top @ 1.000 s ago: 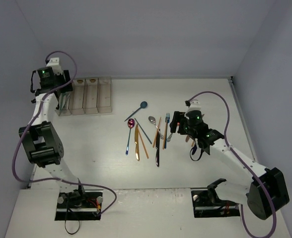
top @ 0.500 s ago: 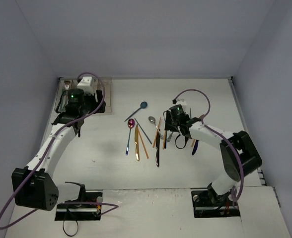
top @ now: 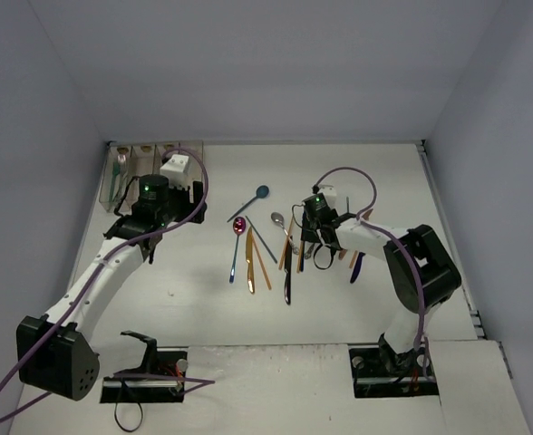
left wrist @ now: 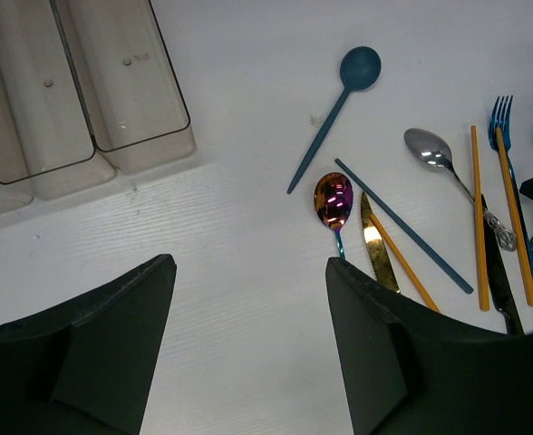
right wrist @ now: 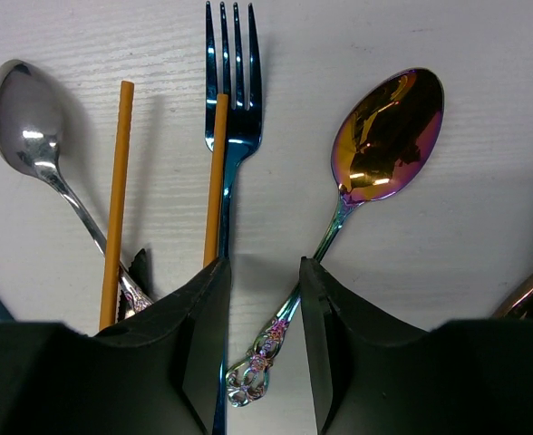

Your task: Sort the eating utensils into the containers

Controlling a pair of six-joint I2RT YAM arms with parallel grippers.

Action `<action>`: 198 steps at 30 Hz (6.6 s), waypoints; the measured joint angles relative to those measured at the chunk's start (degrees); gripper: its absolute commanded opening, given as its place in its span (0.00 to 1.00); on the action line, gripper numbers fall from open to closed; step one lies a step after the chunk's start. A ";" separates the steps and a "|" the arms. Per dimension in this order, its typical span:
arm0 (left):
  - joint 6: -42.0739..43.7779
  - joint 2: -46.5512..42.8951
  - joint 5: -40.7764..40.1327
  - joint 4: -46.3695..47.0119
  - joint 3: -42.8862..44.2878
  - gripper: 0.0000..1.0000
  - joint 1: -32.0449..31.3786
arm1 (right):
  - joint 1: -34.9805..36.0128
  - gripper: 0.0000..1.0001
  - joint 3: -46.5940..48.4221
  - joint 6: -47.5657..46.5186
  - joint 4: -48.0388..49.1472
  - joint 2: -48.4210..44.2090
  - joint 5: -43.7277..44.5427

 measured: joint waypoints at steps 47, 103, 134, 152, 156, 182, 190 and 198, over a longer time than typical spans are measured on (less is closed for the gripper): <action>1.09 1.74 -0.08 -0.47 0.02 0.65 -1.94 | 0.18 0.00 5.65 -1.07 1.81 6.58 2.58; -26.75 26.43 7.59 14.63 15.17 0.05 -34.13 | 1.43 0.00 -0.78 7.49 -0.59 -31.01 -5.99; -9.46 16.55 -4.06 -5.17 14.98 0.00 -5.72 | -6.16 0.63 -4.95 1.27 -3.89 -42.04 -2.37; 13.26 35.60 -4.55 -10.94 33.89 0.00 28.80 | -7.40 0.63 -11.13 -2.78 -7.54 -43.51 -3.42; 16.36 41.51 -3.84 -11.10 37.08 0.00 31.13 | -7.86 0.63 -11.41 -2.77 -7.59 -42.41 -4.40; 19.29 55.31 1.34 -5.80 40.31 0.20 35.90 | -11.42 0.63 -12.24 -2.30 -7.70 -37.25 -8.72; 17.09 54.83 1.82 -2.96 39.46 0.45 35.90 | -11.44 0.63 -12.36 -2.11 -7.74 -37.51 -9.08; 14.72 47.30 2.14 -0.02 36.92 0.47 35.58 | -11.46 0.64 -12.36 -2.11 -7.82 -40.13 -10.33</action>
